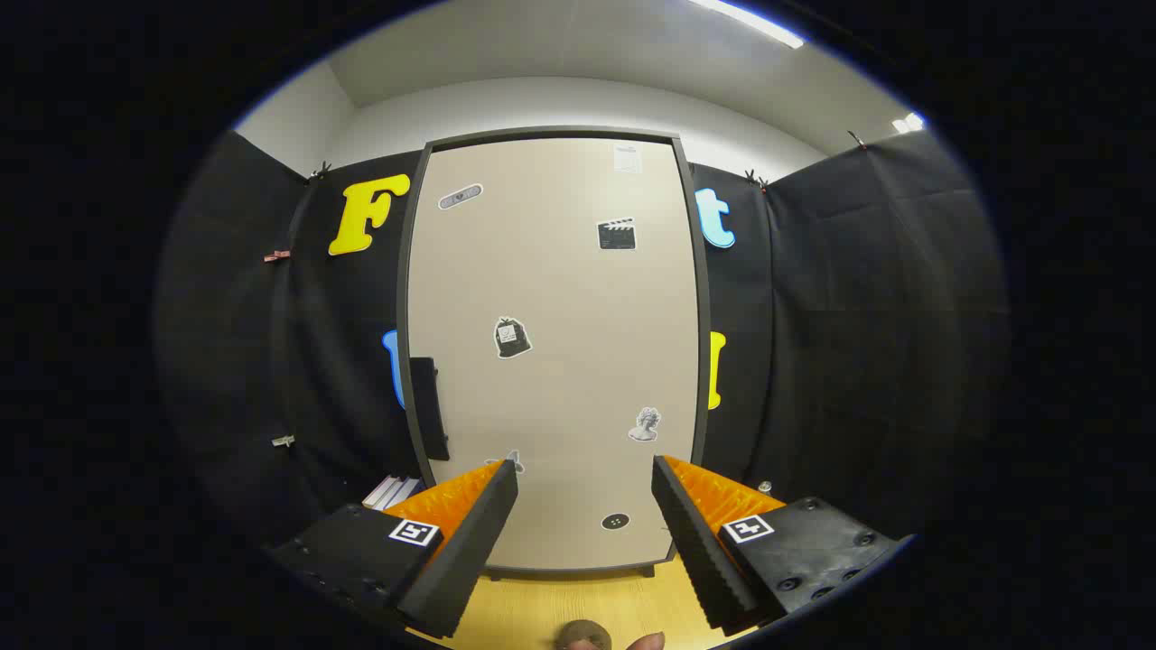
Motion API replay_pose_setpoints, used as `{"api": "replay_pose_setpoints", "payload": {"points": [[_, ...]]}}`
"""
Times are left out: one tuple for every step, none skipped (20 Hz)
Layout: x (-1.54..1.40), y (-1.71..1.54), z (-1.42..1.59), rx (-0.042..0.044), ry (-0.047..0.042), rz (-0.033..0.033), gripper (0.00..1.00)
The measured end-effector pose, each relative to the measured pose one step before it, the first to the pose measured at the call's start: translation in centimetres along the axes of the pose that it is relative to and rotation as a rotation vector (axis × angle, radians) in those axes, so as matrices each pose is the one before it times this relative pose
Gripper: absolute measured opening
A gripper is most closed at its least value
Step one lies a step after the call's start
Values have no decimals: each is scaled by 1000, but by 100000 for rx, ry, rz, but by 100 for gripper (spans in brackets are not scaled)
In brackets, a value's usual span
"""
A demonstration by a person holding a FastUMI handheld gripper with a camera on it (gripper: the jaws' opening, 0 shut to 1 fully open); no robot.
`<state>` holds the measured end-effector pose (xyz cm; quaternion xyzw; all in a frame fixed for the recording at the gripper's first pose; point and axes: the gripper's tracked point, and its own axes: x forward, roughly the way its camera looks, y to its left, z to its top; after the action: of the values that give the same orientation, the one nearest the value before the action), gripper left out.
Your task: Open the shoe cabinet door, grab the shoes and put them into the shoe cabinet, then close the shoe cabinet door.
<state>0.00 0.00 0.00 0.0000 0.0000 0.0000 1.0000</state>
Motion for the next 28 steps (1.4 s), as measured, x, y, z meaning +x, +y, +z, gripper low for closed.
{"api": "replay_pose_setpoints", "payload": {"points": [[-69,-188,12,-287,-248,-726,98],[16,-36,-155,-221,234,-54,98],[-58,157,-116,150,381,161,98],[9,26,-163,322,478,14,98],[51,45,-90,-35,-107,-69,98],[-92,43,-47,-138,-102,-37,98],[-104,43,91,23,-195,126,98],[-42,170,13,217,-190,225,98],[64,76,113,178,-30,181,98],[-30,20,126,125,-98,-145,98],[-88,22,106,208,91,42,98],[52,11,-24,152,-10,-93,98],[10,-37,-26,32,239,-139,98],[27,-64,-131,21,204,-266,98],[39,-11,-209,-91,474,-58,98],[59,84,-32,-165,290,-32,98],[43,64,51,-168,265,-109,98],[71,100,-75,-34,-36,58,98],[10,173,-35,125,-98,101,98],[214,253,29,258,46,145,98],[90,385,44,212,-17,274,98],[230,408,74,184,3,129,98],[310,586,158,604,-125,589,98],[431,795,77,813,-23,871,98],[507,945,188,839,-2,1069,98],[581,983,204,840,-38,1061,99],[625,1114,219,903,-184,1353,99],[912,1315,254,1063,-116,1602,99]]}}
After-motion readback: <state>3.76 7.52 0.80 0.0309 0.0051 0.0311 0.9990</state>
